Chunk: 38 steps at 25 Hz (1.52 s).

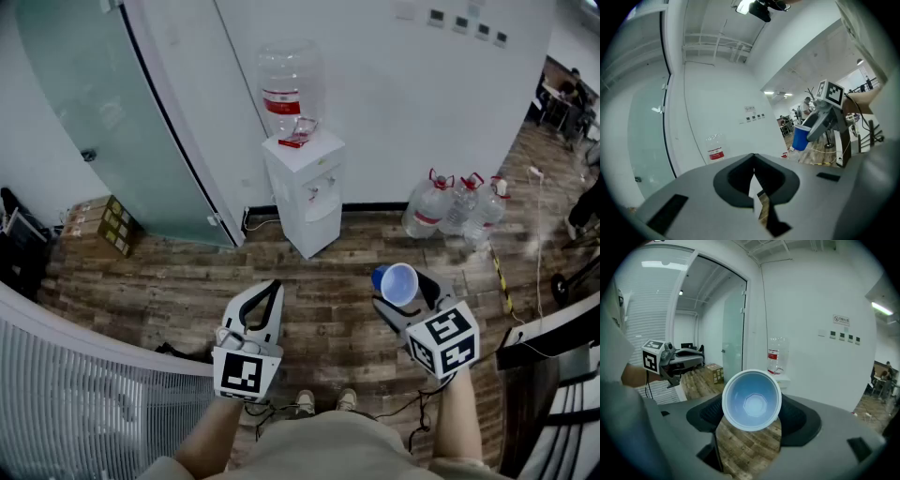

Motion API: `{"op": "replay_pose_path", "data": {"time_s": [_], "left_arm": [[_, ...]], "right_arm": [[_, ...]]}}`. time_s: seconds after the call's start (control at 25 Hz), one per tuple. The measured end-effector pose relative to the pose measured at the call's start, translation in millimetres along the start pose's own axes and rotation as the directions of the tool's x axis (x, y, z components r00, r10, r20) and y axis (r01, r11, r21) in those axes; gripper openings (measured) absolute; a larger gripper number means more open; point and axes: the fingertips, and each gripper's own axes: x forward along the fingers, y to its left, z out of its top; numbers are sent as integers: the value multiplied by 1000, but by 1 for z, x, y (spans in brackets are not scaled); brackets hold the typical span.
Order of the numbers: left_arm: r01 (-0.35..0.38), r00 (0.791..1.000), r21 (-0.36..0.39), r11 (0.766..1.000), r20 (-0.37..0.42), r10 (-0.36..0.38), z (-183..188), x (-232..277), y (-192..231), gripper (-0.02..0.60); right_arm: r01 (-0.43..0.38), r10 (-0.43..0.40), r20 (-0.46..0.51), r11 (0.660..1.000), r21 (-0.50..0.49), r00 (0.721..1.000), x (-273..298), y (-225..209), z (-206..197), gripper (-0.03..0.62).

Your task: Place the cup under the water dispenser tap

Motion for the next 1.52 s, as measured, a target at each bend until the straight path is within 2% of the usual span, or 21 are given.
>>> {"op": "replay_pose_path", "data": {"time_s": [0.16, 0.52, 0.8, 1.0, 1.24, 1.52], "left_arm": [[-3, 1000, -1, 1000, 14, 3, 9, 5, -4, 6], [-20, 999, 7, 1000, -30, 20, 7, 12, -20, 6], [-51, 996, 3, 999, -76, 51, 0, 16, -43, 6], [-56, 994, 9, 998, -90, 56, -1, 23, -57, 6], [-79, 992, 23, 997, -98, 81, -6, 33, -52, 6], [-90, 990, 10, 996, -104, 91, -28, 57, -31, 6]], "right_arm": [[-9, 9, -29, 1000, -6, 1000, -3, -3, -6, 357], [-36, 36, -51, 999, -13, 998, -10, -13, -18, 359], [-65, 59, -126, 997, -42, 990, -16, -27, -53, 362], [-71, 63, -128, 996, -59, 990, -16, -44, -59, 363], [-103, 88, -143, 990, -95, 986, 2, -52, -60, 365], [-139, 118, -162, 983, -119, 980, 44, -58, -56, 364]]}}
